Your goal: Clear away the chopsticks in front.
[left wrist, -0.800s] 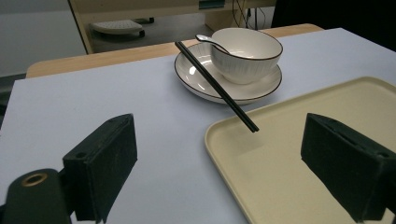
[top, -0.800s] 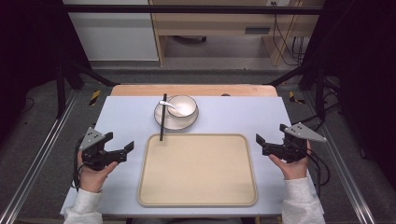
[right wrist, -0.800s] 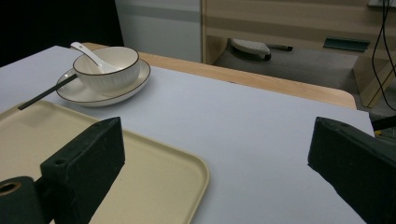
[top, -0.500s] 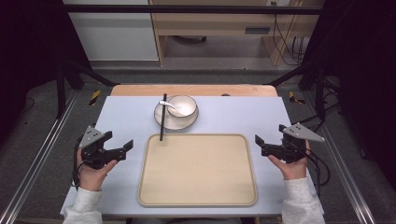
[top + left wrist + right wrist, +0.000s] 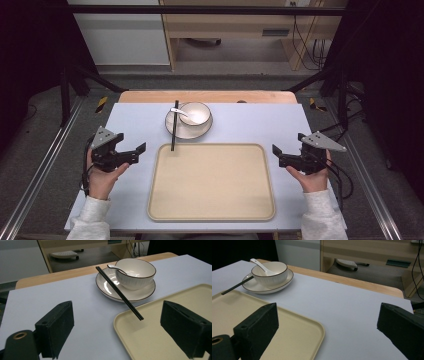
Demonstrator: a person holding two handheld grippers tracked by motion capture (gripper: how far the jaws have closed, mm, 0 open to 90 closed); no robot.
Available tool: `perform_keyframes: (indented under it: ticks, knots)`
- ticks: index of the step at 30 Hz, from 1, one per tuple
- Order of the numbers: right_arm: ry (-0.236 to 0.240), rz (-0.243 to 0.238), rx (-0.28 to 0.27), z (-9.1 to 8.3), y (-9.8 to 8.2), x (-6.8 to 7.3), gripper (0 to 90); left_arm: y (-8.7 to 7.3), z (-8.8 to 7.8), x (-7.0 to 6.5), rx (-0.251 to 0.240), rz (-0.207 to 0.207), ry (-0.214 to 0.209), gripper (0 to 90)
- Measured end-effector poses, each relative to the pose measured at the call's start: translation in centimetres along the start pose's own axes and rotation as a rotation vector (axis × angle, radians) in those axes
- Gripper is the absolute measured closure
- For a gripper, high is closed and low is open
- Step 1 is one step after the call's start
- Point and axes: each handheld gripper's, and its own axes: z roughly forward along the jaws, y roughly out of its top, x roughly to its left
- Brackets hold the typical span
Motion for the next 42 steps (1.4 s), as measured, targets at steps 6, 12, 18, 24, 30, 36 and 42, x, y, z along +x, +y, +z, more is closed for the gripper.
perform_keyframes:
  ticks: [6,12,18,24,30,36,42]
  knots:
    - [0.002,0.0,0.004,0.1,0.0,0.1,4.1,1.0,0.5,0.1,-0.01,-0.001,-0.003,11.6]
    - [0.003,-0.007,0.007,0.2,0.0,0.2,4.1,1.8,1.2,0.1,-0.012,0.003,-0.004,11.9]
    - [0.004,-0.006,0.014,0.3,0.0,0.2,4.2,2.5,2.5,0.0,-0.008,0.003,-0.006,12.5]
    - [0.001,-0.007,0.016,0.4,0.0,0.3,4.3,3.2,3.7,-0.1,0.0,0.005,-0.013,12.5]
    - [0.002,-0.008,0.024,0.6,-0.1,0.4,4.3,3.7,4.9,0.1,0.012,0.01,-0.012,13.1]
    - [0.003,-0.01,0.027,0.7,-0.1,0.4,4.3,4.0,6.2,0.3,0.015,0.005,-0.018,14.8]
    - [0.005,-0.012,0.03,0.8,-0.2,0.4,4.5,4.8,7.4,0.5,0.032,0.021,-0.011,15.5]
